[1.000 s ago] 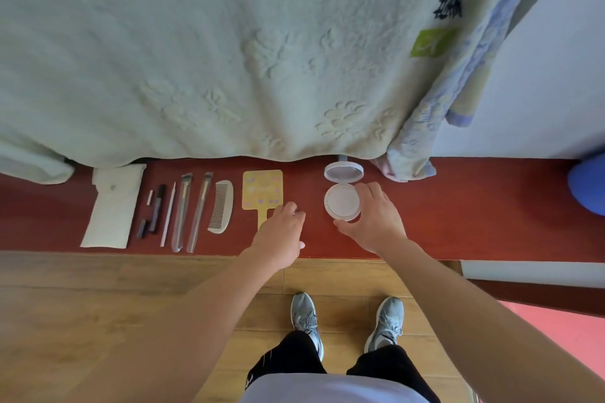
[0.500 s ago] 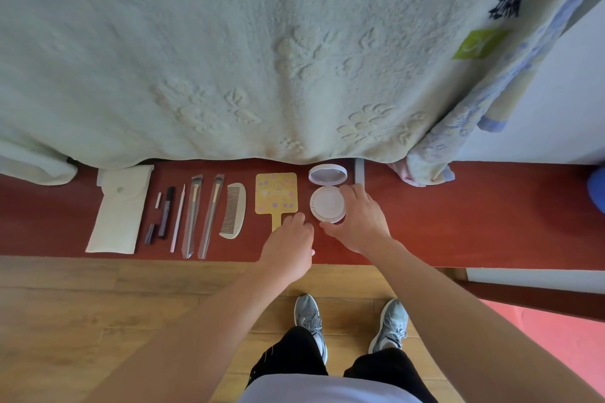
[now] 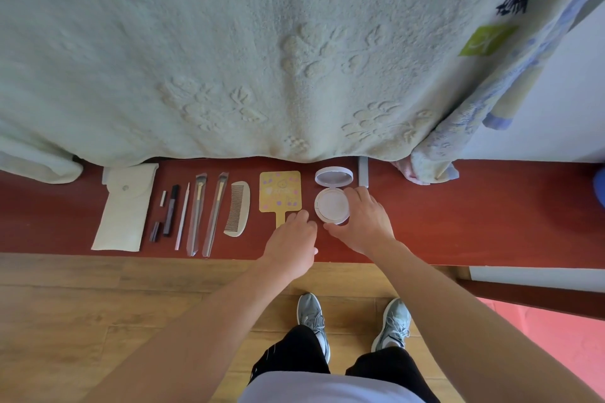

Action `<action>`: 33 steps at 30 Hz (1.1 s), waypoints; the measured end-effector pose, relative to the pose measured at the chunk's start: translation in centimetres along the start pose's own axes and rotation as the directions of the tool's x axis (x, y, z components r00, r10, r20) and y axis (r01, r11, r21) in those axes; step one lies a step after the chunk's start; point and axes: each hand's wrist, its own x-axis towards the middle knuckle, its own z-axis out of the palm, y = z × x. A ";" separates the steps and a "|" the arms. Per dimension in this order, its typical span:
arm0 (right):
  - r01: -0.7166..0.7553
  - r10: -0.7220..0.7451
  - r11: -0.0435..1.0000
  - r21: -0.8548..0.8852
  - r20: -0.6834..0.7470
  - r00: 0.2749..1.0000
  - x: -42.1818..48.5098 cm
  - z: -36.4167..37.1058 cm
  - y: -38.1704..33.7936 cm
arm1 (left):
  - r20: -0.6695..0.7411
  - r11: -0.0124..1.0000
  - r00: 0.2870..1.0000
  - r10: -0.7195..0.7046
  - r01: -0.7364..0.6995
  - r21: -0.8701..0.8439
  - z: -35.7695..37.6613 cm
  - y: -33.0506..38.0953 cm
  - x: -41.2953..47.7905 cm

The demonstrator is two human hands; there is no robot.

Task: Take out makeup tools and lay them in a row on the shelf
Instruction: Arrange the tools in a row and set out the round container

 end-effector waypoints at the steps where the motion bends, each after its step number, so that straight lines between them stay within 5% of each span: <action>1: 0.001 -0.001 1.000 0.002 0.000 1.000 0.0 0.0 0.0 | -0.004 1.000 1.000 0.001 -0.001 -0.002 0.0 0.0 0.0; 24: -0.031 0.027 0.997 0.068 0.059 0.998 -0.7 -1.7 1.7 | -0.008 1.000 1.000 -0.022 0.022 -0.017 0.1 0.1 0.0; 33: 0.091 -0.096 0.993 0.069 0.080 0.992 0.9 -5.3 1.9 | -0.009 0.998 0.999 -0.052 0.052 -0.045 0.2 0.3 -0.1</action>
